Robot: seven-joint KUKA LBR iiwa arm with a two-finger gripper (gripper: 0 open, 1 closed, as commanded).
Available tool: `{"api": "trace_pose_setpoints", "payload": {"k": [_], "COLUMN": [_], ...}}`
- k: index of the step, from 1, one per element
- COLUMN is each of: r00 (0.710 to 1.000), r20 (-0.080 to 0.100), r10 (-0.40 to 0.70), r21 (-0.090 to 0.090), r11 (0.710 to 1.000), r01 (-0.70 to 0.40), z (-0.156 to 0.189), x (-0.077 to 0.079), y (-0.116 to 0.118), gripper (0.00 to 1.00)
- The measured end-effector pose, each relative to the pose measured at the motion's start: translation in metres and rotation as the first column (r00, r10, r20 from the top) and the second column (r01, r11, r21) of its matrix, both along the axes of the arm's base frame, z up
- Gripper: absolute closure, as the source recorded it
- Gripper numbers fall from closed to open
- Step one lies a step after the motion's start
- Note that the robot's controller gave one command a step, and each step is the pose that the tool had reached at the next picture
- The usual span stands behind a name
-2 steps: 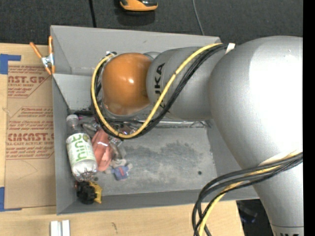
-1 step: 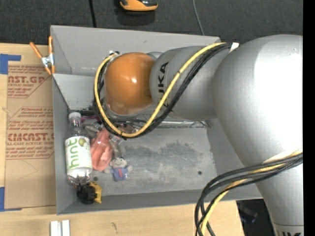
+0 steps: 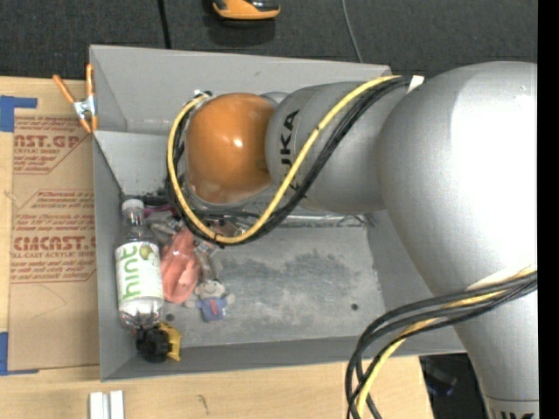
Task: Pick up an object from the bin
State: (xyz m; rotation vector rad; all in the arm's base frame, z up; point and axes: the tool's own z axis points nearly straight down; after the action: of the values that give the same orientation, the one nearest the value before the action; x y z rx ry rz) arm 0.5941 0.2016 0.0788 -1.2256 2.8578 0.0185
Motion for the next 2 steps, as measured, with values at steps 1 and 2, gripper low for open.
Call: {"api": "trace_pose_setpoints", "payload": {"k": [1,2], "r00": [1.000,1.000], "r20": [-0.003,-0.010], "r10": [0.000,0.002], "r21": [-0.002,-0.009], "r11": [1.000,1.000], "r01": [0.000,-0.002], "z": [0.0029,0.0128], "x": [-0.0001,-0.0010], "y": [0.0005,0.0001], "gripper": [1.00,1.00]}}
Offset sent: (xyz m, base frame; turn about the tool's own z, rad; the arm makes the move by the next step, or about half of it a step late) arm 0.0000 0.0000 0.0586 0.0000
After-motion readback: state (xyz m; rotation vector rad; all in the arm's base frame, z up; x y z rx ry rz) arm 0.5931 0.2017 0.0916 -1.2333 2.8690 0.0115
